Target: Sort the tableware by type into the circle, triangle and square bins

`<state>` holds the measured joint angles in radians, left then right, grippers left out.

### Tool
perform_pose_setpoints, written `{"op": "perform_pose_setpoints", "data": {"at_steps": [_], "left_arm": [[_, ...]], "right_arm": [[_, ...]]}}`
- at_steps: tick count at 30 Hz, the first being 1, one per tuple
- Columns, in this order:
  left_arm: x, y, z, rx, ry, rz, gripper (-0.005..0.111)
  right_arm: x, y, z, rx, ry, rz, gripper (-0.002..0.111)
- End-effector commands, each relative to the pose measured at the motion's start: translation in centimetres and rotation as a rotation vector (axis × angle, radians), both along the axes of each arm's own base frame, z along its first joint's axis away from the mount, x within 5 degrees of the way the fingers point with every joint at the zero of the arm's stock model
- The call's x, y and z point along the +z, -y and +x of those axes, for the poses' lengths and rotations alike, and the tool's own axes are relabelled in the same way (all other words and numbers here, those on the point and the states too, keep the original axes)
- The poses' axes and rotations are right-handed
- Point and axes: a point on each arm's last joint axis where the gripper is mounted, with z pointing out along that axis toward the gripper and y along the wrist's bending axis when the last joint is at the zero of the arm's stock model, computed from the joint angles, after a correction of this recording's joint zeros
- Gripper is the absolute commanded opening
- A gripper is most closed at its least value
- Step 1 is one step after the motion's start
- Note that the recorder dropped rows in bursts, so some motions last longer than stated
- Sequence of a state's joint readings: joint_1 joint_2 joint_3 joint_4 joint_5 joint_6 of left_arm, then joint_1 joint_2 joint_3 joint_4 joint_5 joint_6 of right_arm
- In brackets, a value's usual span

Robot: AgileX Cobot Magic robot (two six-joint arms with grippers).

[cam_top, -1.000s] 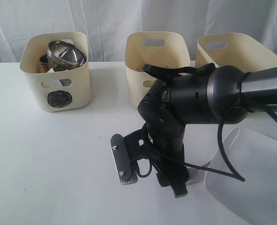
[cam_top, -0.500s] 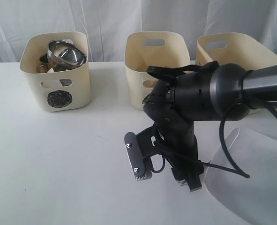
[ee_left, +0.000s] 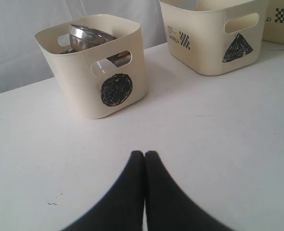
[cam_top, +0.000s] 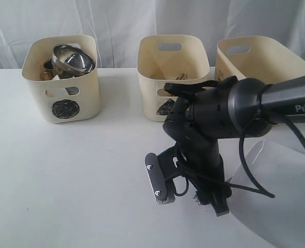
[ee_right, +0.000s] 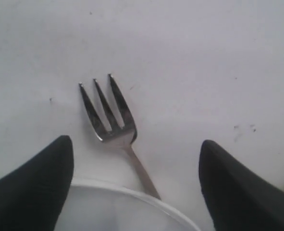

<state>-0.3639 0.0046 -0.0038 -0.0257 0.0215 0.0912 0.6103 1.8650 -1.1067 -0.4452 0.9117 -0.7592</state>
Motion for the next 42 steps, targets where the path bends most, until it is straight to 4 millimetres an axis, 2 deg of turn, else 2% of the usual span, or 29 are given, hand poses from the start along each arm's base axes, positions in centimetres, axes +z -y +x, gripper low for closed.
{"op": "perform_pose_setpoints", "data": {"at_steps": [1, 12, 15, 21, 24, 31, 42], "left_arm": [[-0.2, 0.0, 0.0, 0.001, -0.008, -0.002, 0.000], [-0.2, 0.0, 0.0, 0.001, -0.014, 0.003, 0.000], [-0.2, 0.0, 0.0, 0.001, -0.014, 0.003, 0.000], [-0.2, 0.0, 0.0, 0.001, -0.014, 0.003, 0.000], [-0.2, 0.0, 0.0, 0.001, -0.014, 0.003, 0.000], [-0.2, 0.0, 0.0, 0.001, -0.014, 0.003, 0.000], [-0.2, 0.0, 0.0, 0.001, -0.014, 0.003, 0.000]], "right_arm": [[-0.6, 0.1, 0.1, -0.009, -0.011, -0.002, 0.068], [-2.1, 0.0, 0.2, -0.010, -0.045, -0.025, 0.068], [-2.1, 0.0, 0.2, -0.010, -0.046, -0.025, 0.061], [-2.2, -0.1, 0.2, -0.009, -0.041, -0.014, 0.038], [-2.2, -0.4, 0.2, -0.019, -0.042, 0.014, 0.032], [-2.2, -1.4, 0.2, -0.013, -0.015, 0.094, 0.031], [0.1, -4.8, 1.2, 0.013, 0.102, 0.296, 0.031]]}}
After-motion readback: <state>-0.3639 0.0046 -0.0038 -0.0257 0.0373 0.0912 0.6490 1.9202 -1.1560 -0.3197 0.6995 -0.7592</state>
